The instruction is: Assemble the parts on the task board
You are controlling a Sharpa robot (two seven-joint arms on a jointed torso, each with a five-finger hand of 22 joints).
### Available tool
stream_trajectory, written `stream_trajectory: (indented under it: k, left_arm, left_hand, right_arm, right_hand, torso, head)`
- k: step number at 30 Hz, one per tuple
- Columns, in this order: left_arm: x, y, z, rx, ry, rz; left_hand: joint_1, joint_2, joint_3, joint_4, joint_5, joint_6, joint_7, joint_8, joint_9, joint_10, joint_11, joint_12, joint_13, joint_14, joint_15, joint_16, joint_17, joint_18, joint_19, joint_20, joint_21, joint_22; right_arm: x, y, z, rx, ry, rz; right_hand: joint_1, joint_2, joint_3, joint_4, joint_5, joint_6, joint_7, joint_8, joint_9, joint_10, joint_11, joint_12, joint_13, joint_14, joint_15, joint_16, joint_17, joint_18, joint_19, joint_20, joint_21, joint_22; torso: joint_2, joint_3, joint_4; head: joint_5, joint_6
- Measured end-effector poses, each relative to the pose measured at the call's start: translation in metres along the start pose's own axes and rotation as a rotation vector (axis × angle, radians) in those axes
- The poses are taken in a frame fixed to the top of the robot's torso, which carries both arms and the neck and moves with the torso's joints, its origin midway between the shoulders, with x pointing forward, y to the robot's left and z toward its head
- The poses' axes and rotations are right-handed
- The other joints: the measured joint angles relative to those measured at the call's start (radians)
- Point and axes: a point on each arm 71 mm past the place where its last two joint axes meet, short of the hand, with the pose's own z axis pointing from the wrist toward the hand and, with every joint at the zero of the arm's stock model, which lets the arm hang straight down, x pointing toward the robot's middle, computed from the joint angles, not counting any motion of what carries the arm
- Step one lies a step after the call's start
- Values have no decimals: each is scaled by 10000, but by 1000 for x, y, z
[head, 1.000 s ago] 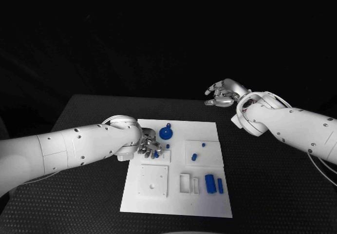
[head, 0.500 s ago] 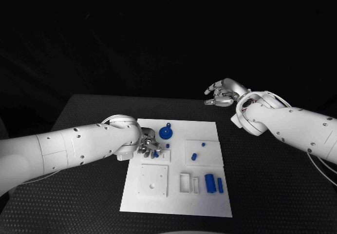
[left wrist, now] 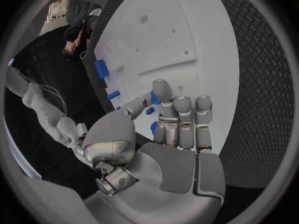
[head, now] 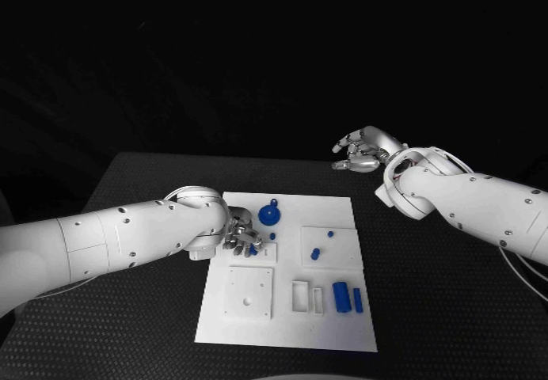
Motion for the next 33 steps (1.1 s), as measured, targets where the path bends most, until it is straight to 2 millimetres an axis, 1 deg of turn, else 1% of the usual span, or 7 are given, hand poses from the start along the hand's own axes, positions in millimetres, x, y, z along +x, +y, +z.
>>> stream_trajectory:
  k: [12, 14, 20, 22, 24, 27, 33]
  left_arm:
    - [0, 1, 0, 15, 23, -20]
    - [0, 1, 0, 15, 31, -20]
    - [0, 1, 0, 19, 68, -11]
    - [0, 1, 0, 16, 77, -13]
    - [0, 1, 0, 13, 87, -15]
    - [0, 1, 0, 14, 108, -16]
    - [-1, 1, 1, -20, 158, -30]
  left_hand:
    - [2, -2, -1, -2, 5, 0, 0, -8, 6, 0, 0, 40, -1, 2, 2, 0, 0, -1, 0, 0, 0, 0]
    - [39, -39, -2, -2, 5, 0, 0, -9, 14, 0, 0, 40, -1, 3, 2, 0, 1, 0, 0, 0, 0, 0]
    - [39, -39, -2, -3, 3, 0, 0, -17, 30, 0, 0, 77, 9, 18, 17, 38, 1, 1, 0, 0, 0, 0]
    - [39, -39, -1, -2, 3, 0, 0, -18, 33, 0, 0, 77, 9, 19, 17, 38, 1, 1, 0, 0, 0, -10]
    - [39, -39, 13, 13, 2, 0, 0, -19, 34, 0, 0, 77, 9, 20, 17, 38, 1, 0, 0, 0, 0, -10]
    - [39, -39, 27, 27, 1, 0, 0, -7, 42, 0, 0, 77, 8, 21, 18, 38, 1, 0, -1, 0, 0, -10]
    - [39, -39, 27, 27, -1, 0, 0, 22, 73, 0, 0, 118, 7, 22, 18, 38, 1, 0, -1, 0, -1, -9]
  right_arm:
    - [0, 0, 0, 3, 1, -2]
    - [0, 0, 0, 4, 1, -2]
    - [0, 0, 0, 7, 1, -4]
    - [0, -1, 0, 11, -1, -6]
    - [0, -1, 0, 11, -1, -6]
    - [0, 0, 0, 7, 1, -4]
    - [-1, -1, 0, 21, -7, -11]
  right_hand:
    - [0, 0, -28, -28, 0, 4, -7, 0, 0, 0, 0, -1, -11, 0, 0, 0, -9, 0, 0, 0, 0, 0]
    - [0, 0, -28, -28, 0, -7, 2, 0, 0, 0, 0, -1, -10, 0, 0, 0, -9, -1, 0, 0, 0, 0]
    - [0, 0, -28, -28, 0, -14, -1, 0, 0, 0, 0, -1, -10, -27, 27, 0, -9, 1, 0, 0, 0, 0]
    - [0, 0, -28, -28, 0, -15, -2, 0, 0, -37, -38, -1, -20, -27, 27, 0, -9, 0, 0, 0, 0, 0]
    - [0, 0, -28, -28, 0, -16, -2, 0, 0, -36, -37, -2, -20, -27, 27, 0, -9, 0, 0, 0, 0, 0]
    - [0, 0, -28, -28, 0, -18, -2, 0, 0, -36, -37, -3, -20, -27, 27, 0, -8, -1, -34, 33, 0, -1]
    - [0, 0, -28, -27, 0, -20, -2, 0, 0, -36, -37, 30, -30, -27, 27, 0, -17, 1, -34, 33, 0, -1]
  torso:
    - [-1, 2, -4]
    - [-2, 3, -2]
    - [-2, 8, -1]
    - [-2, 8, -2]
    - [-2, 8, -1]
    - [-2, 9, 1]
    - [-2, 21, 4]
  head:
    - [-30, 12]
    - [-31, 3]
    - [-14, -14]
    - [-11, -14]
    - [-9, -14]
    - [-9, -13]
    - [10, -18]
